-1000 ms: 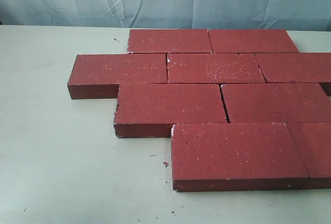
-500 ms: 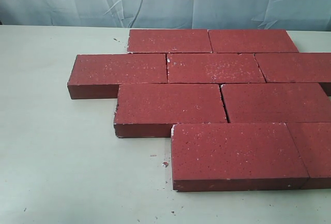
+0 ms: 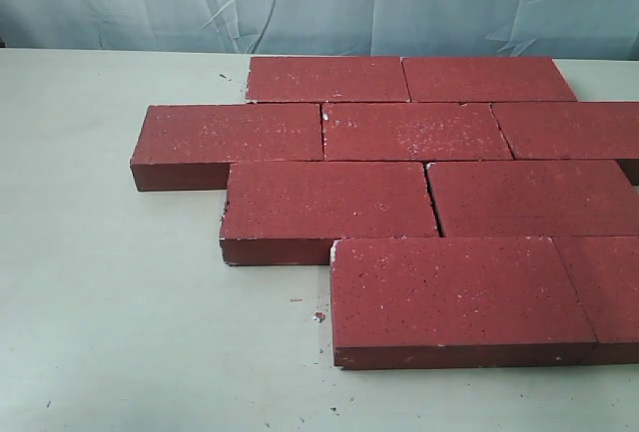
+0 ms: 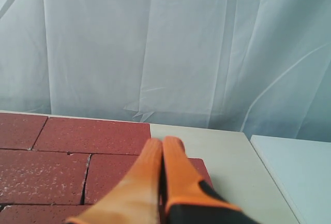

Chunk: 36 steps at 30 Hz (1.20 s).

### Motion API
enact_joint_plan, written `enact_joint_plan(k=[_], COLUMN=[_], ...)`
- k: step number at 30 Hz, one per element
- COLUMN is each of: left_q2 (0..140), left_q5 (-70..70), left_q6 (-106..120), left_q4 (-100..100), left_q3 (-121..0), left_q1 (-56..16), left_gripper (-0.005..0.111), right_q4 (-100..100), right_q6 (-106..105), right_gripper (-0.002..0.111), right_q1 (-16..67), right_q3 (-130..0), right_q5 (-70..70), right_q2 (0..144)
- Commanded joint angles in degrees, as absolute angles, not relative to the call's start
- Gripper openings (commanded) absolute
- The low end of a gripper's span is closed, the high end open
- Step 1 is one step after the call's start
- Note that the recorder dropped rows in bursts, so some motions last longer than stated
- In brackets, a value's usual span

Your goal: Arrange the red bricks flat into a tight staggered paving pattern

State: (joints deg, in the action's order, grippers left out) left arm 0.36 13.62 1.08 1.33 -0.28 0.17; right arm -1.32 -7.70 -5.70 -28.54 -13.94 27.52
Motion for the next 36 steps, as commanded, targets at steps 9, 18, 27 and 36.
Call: enact_joint_plan(k=[9,18,27,36], left_q2=[0.00,0.00,0.00,0.00], left_q5=[13.72,13.72,13.72,13.72], left_q6=[1.21,1.21,1.22,1.22], left_q4=[1.07,1.07,1.60,1.60], left_q3=[0.00,0.00,0.00,0.00], left_q1=[0.47,0.47,0.47,0.47], left_gripper=[0.000,0.000,0.000,0.000], right_q4=[-0.68,-0.49,-0.49,-0.49], right_q6=[-7.73,-7.69,-7.69,-7.69], right_gripper=[-0.001,-0.001,-0.001,-0.001], right_q1=[-6.04,-6.04,-5.53,-5.53], right_q3=[-28.34,-20.65,-11.28,-4.89], right_q5=[-13.13,-7.90,-7.34,-7.34], right_q2=[27.41,19.15,9.34,0.00])
